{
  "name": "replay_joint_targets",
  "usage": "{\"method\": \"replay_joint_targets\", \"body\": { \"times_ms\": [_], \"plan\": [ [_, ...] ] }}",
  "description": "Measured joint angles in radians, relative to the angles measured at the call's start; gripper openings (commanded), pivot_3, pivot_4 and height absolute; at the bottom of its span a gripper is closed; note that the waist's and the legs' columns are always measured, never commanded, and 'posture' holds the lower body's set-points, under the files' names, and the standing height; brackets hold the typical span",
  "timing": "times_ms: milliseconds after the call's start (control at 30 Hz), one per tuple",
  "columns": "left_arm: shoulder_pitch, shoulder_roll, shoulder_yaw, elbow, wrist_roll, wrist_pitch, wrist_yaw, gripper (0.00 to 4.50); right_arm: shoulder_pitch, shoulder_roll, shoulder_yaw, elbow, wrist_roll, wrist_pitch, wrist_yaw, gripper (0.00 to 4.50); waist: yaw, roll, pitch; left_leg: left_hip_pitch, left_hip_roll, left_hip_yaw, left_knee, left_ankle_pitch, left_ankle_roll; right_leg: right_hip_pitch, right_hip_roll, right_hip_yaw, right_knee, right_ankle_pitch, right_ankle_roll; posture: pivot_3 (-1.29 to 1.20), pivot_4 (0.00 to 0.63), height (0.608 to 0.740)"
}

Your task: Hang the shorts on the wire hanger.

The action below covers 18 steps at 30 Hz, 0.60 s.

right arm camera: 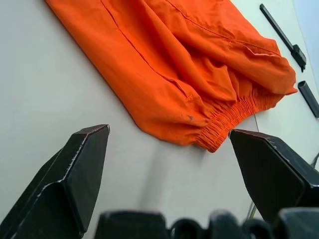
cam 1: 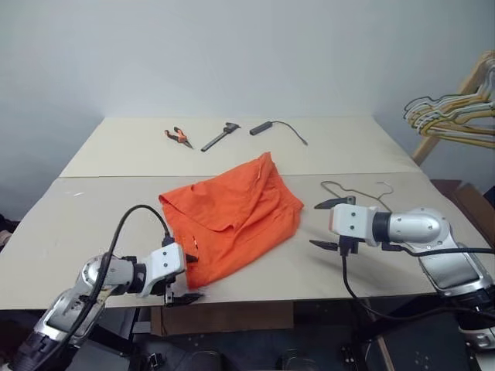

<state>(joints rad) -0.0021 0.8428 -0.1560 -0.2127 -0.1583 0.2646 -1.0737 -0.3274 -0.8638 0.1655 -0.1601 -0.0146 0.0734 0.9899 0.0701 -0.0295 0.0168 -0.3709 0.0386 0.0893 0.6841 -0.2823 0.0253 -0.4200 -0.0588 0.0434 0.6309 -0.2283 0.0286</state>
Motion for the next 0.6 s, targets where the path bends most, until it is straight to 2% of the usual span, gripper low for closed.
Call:
{"method": "replay_joint_targets", "body": {
  "times_ms": [33, 200, 433, 600],
  "plan": [
    [-0.013, -0.006, -0.006, 0.012, 0.003, 0.000, 0.001, 3.93, 0.000, 0.000, 0.000, 0.000, -0.001, 0.001, -0.001, 4.50, -0.001, 0.000, 0.000, 0.000, 0.000, 0.000, 0.000, 0.000, 0.000, 0.000, 0.000, 0.000, 0.000, 0.000, 0.000, 0.11, 0.000, 0.740],
    [-0.063, -0.043, -0.023, 0.054, 0.035, 0.001, 0.025, 2.28, 0.000, 0.006, 0.000, -0.006, -0.002, 0.005, -0.008, 4.50, -0.001, 0.000, 0.000, 0.000, 0.000, 0.000, 0.000, 0.000, 0.000, 0.000, 0.000, 0.000, 0.000, 0.000, 0.000, 0.12, 0.000, 0.740],
    [-0.065, -0.048, -0.026, 0.069, 0.052, -0.011, 0.036, 0.05, -0.002, 0.010, 0.000, -0.006, -0.003, 0.012, -0.009, 4.50, -0.002, 0.000, 0.000, 0.001, 0.000, 0.000, 0.000, 0.000, 0.000, 0.000, 0.000, 0.001, 0.001, 0.000, 0.000, 0.12, 0.000, 0.740],
    [-0.051, -0.021, -0.014, 0.069, 0.056, -0.037, 0.035, 0.02, -0.013, 0.017, 0.016, -0.004, -0.026, 0.012, -0.011, 4.50, -0.005, 0.000, 0.000, 0.001, 0.000, 0.000, 0.000, 0.000, 0.000, 0.000, 0.000, 0.001, 0.001, 0.000, 0.000, 0.12, 0.000, 0.740]
  ]
}}
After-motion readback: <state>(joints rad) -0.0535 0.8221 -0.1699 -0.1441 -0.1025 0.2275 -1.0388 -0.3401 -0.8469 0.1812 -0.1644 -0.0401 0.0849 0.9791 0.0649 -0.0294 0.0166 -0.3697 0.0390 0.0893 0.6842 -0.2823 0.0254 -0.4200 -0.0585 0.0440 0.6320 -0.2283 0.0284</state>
